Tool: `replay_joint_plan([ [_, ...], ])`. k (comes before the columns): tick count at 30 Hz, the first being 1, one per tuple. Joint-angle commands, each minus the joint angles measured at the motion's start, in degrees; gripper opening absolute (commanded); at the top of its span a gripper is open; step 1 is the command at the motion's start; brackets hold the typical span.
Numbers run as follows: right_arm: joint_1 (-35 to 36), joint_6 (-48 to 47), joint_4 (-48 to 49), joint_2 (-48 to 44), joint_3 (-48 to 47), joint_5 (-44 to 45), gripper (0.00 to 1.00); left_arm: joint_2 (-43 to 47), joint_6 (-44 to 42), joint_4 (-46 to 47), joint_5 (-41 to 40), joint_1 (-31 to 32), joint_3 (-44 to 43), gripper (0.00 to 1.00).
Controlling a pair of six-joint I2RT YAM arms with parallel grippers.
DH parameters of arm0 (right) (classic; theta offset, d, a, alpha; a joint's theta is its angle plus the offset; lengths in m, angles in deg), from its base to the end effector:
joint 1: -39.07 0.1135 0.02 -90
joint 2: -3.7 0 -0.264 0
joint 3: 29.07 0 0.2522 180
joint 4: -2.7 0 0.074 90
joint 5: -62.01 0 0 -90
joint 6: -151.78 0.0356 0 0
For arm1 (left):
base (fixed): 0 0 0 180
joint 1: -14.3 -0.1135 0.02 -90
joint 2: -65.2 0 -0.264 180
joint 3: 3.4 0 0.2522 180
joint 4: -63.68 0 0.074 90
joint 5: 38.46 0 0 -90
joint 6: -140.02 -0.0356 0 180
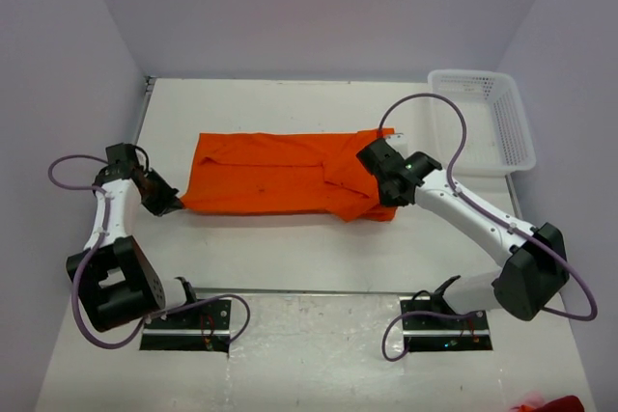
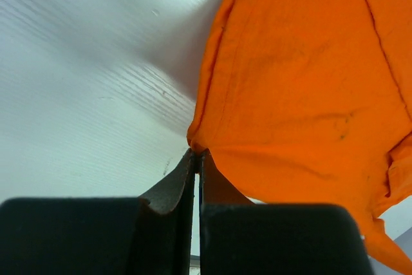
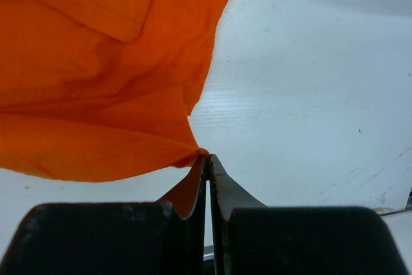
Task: Fold and stack the t-shirts
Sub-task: Grap the side of the flattened tshirt closest away from the robot with both arms, then fold the other side of the tshirt into a rectangle
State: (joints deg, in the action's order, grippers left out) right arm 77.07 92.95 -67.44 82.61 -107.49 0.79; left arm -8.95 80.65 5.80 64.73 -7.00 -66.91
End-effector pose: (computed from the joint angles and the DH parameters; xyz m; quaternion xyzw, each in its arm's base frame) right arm 0.2125 0.1443 0.2712 -0.0151 0.9556 -0.1092 0.2732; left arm 0.2224 0.0780 0.2198 -0.4081 0.8868 -0.1275 0.1753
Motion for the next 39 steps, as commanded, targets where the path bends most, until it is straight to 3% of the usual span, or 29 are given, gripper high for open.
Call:
replay_joint_plan([
  [1,-1.26,-2.61,0.83,0.19,-2.57,-0.21,0.0,-0.73,0.13,1.31,-1.24,-2.78,-2.27,0.0],
  [14,-5.65,-7.44,4.61,7.21,-6.61,-4.07,0.0,-5.38,0.4,10.1,5.0,-2.78,-2.18,0.0],
  [27,-7.94,-10.96,2.94,18.99,-22.07,-5.92,0.0,-14.61,-1.28,12.48,4.56,0.37,-12.46,0.0],
  [39,-12.15,-13.25,2.77,26.72,-29.55,-7.33,0.0,-23.93,-0.66,13.0,4.65,5.74,-20.81,0.0],
])
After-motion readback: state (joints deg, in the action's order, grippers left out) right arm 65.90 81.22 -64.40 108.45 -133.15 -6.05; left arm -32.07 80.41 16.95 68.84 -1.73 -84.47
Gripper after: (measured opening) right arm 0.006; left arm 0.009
